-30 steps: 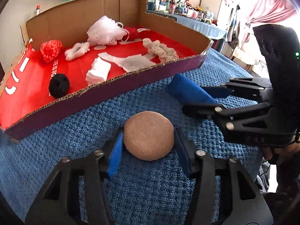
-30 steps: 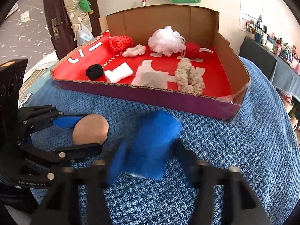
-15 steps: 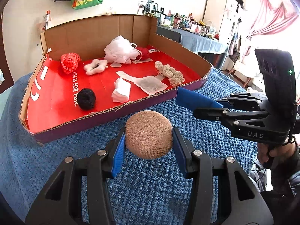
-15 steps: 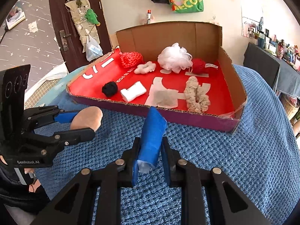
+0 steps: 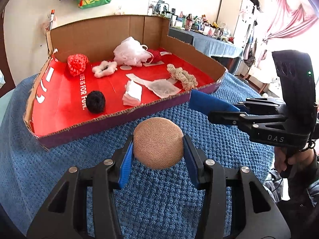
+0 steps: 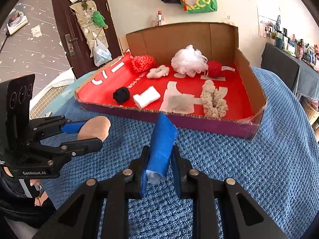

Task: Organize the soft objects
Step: 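Carry the sponge with the left tool into the box while the right tool carries the pouch in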

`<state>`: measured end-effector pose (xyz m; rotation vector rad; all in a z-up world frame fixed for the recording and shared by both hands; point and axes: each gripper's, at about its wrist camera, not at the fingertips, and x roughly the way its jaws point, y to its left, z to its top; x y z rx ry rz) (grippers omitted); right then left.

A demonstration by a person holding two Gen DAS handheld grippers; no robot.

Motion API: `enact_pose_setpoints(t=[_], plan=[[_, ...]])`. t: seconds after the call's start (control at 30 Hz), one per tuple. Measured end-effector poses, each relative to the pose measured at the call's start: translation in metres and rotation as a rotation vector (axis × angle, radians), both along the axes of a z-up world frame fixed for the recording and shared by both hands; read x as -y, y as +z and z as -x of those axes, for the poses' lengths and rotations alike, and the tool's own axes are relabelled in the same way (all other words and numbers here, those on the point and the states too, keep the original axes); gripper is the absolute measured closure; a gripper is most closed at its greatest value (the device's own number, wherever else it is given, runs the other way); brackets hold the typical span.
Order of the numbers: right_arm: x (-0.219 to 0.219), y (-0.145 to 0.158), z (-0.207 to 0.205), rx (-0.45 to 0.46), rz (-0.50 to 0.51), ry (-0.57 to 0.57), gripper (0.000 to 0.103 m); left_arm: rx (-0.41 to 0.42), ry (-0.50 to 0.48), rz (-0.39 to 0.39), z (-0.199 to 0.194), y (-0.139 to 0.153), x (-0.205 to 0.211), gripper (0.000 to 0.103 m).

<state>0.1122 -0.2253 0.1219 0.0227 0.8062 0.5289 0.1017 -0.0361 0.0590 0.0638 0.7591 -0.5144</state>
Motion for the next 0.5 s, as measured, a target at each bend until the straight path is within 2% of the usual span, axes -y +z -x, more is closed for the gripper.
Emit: enact_pose_setpoints(t=[0.2, 0.33, 0.5], plan=[[0.0, 0.021, -0.014, 0.02, -0.029, 0.015, 0.08, 0.066, 0.032, -0.002, -0.018, 0.028, -0.015, 0.058], [-0.007, 0.037, -0.05, 0.034, -0.005, 0.022, 0.08, 0.038, 0.05, -0.003, -0.057, 0.038, -0.028, 0.058], [-0.022, 0.041, -0.108, -0.019, 0.03, 0.035, 0.08, -0.024, 0.075, -0.068, -0.113, 0.031, -0.036, 0.058]])
